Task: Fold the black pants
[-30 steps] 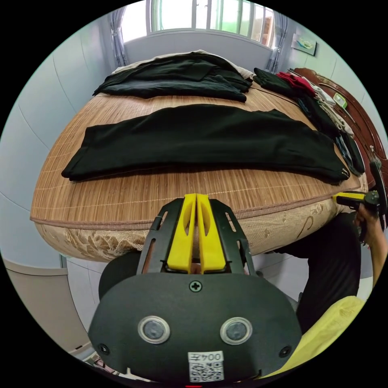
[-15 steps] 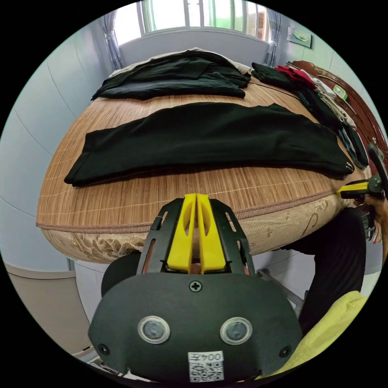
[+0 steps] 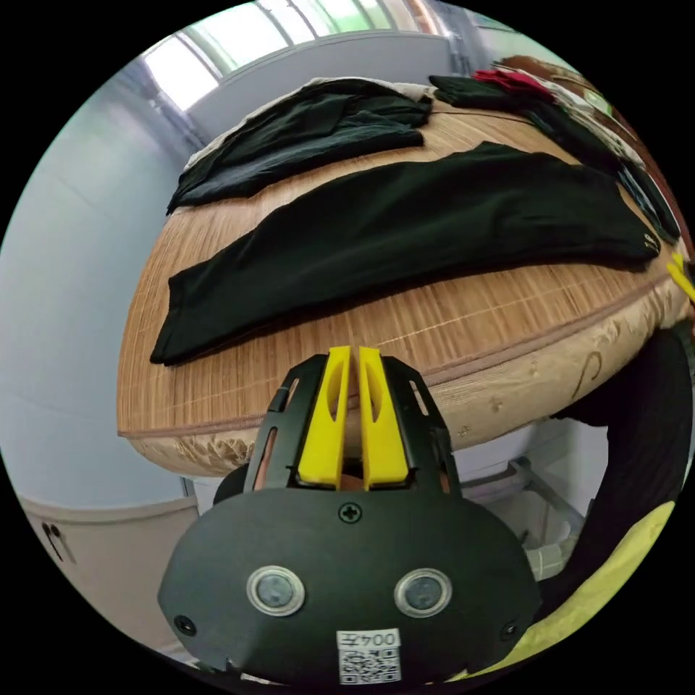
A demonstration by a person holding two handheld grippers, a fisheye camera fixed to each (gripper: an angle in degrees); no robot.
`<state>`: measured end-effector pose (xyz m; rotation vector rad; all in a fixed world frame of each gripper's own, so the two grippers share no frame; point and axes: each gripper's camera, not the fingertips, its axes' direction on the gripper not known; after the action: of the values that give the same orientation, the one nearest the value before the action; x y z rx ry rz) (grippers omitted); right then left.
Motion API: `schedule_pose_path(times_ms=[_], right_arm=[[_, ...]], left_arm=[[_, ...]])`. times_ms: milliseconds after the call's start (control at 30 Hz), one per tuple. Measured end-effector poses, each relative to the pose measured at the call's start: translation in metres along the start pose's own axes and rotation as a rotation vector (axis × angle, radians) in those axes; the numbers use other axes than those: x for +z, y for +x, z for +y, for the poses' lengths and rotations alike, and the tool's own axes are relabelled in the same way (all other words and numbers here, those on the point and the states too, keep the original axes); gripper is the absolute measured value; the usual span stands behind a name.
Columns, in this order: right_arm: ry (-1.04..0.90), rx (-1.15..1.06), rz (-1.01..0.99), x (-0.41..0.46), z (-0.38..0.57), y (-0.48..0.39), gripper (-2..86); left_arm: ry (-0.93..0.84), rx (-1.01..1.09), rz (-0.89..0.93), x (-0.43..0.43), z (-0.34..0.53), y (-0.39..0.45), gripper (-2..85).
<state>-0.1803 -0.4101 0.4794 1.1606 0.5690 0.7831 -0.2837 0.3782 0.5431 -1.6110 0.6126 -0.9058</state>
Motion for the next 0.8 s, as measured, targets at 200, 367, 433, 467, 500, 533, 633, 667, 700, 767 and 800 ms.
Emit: schedule_pose_path(times_ms=[200,367,433,467,500,533,633,667,700,767,800], right_arm=[[0.206,0.4,-0.072,-0.055,-0.009,0.155,14.9],[0.18,0.547,-0.13,-0.049,-0.017,0.221,15.9],[0.197,0.592,-0.07,-0.047,-0.018,0.243,15.6],[0.202,0.604,-0.054,-0.047,-0.018,0.248,15.5],[0.201,0.62,-0.036,-0.045,-0.019,0.257,13.9],[0.171,0.63,-0.036,-0.042,-0.021,0.267,11.9],[0.087,0.614,-0.032,-0.036,-0.034,0.285,9.1],[0.087,0.605,-0.016,-0.037,-0.036,0.286,8.9],[0.08,0.583,0.012,-0.038,-0.042,0.289,8.4],[0.057,0.561,0.042,-0.038,-0.051,0.293,7.0],[0.036,0.552,0.062,-0.038,-0.057,0.297,5.5]], left_arm=[[0.291,0.335,-0.001,-0.075,-0.055,0.088,7.6],[0.389,0.544,0.029,-0.101,-0.096,0.151,10.9],[0.398,0.639,0.047,-0.103,-0.113,0.174,12.0],[0.398,0.661,0.051,-0.103,-0.116,0.179,12.2],[0.4,0.697,0.054,-0.103,-0.122,0.187,12.4],[0.406,0.725,0.06,-0.103,-0.128,0.194,12.6],[0.413,0.768,0.087,-0.104,-0.141,0.208,13.2],[0.415,0.774,0.091,-0.104,-0.144,0.211,13.3],[0.417,0.782,0.101,-0.105,-0.149,0.215,13.5],[0.418,0.794,0.117,-0.106,-0.157,0.223,14.0],[0.419,0.799,0.134,-0.107,-0.162,0.227,14.3]])
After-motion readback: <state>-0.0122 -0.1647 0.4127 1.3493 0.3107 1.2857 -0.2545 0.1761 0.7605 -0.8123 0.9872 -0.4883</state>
